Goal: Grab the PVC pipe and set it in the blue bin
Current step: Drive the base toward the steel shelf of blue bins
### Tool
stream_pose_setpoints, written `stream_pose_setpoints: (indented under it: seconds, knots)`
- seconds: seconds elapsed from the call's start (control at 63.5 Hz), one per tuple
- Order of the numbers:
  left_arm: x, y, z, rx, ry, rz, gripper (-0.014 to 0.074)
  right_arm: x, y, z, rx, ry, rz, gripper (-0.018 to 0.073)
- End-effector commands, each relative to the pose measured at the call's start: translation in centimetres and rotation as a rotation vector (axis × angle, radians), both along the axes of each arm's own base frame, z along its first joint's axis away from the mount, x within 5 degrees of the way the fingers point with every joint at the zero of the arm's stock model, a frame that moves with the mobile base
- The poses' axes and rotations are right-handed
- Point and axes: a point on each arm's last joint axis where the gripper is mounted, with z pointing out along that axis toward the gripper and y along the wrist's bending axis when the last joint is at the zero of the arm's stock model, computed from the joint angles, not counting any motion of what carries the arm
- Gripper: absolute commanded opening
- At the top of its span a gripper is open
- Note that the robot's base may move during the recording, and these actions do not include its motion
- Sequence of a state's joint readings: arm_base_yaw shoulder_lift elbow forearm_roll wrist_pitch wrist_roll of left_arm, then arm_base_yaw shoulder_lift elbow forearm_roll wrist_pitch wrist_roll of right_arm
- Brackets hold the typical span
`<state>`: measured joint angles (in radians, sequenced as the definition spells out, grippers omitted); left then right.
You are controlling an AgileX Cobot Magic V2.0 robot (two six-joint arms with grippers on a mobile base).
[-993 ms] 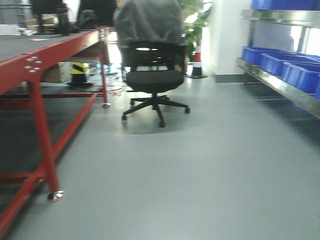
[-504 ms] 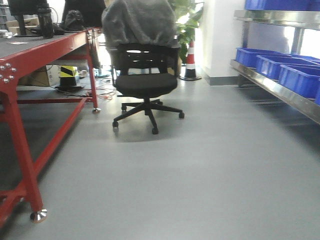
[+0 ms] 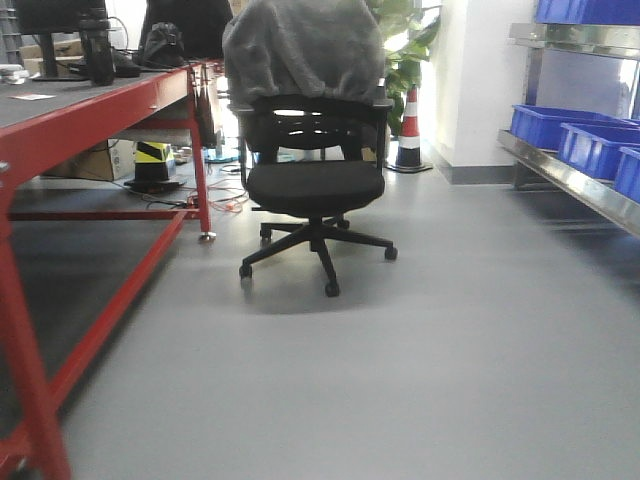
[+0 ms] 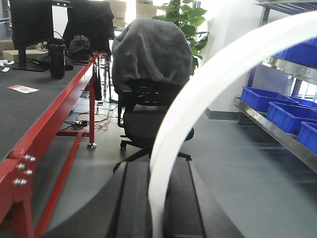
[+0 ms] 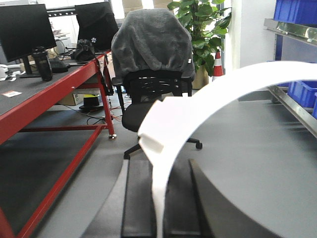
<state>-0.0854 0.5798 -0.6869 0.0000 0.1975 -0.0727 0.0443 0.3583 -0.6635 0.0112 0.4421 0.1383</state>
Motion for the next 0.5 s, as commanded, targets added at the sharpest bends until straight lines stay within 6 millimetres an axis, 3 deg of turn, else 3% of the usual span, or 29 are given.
stream_pose_setpoints:
  seconds: [0.0,0.488]
  knots:
    - [-0.1,0.03,0.33,-0.002,-0.033,0.002,-0.0111,-0.04,-0.06,0.25,-0.017,-0.033,-0.007,-0.0167]
    - [-0.1,0.03,0.33,-0.002,-0.033,0.002,-0.0111,-0.04,-0.06,0.25,-0.017,-0.033,-0.007,-0.0167]
